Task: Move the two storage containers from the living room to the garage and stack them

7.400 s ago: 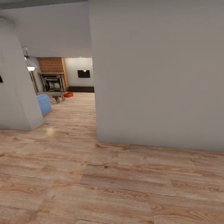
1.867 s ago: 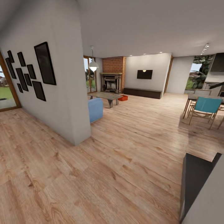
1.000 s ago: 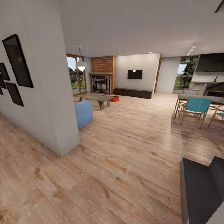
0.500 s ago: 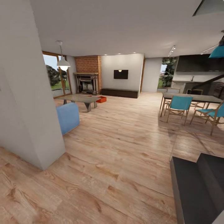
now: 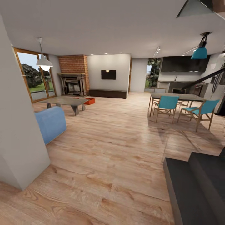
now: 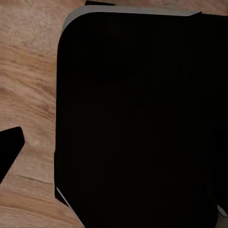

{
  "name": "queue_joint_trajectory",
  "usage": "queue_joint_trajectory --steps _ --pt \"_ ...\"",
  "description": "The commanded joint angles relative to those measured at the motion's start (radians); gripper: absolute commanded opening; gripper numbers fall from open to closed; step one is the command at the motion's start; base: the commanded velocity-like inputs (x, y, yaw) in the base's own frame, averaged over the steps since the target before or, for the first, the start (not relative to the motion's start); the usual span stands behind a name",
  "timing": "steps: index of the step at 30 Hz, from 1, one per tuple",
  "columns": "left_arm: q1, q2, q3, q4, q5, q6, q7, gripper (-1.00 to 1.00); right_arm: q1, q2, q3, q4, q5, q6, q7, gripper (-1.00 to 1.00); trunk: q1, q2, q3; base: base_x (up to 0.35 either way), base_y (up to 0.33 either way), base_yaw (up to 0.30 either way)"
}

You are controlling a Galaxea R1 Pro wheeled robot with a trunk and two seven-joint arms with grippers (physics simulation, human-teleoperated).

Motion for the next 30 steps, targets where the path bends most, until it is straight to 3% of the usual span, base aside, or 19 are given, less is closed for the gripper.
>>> queue_joint_trajectory --steps 1,30 --pt "0.000 0.000 0.000 0.000 0.010 0.000 0.001 1.00 -0.001 0.000 0.007 0.003 -0.011 -0.006 0.005 1.00 0.001 0.000 -0.001 0.325 0.117 -0.092" --pt "0.000 -0.001 0.000 0.000 0.010 0.000 0.001 1.00 -0.001 -0.003 0.011 0.003 -0.006 -0.007 0.011 1.00 0.001 0.000 -0.001 0.325 0.117 -0.006"
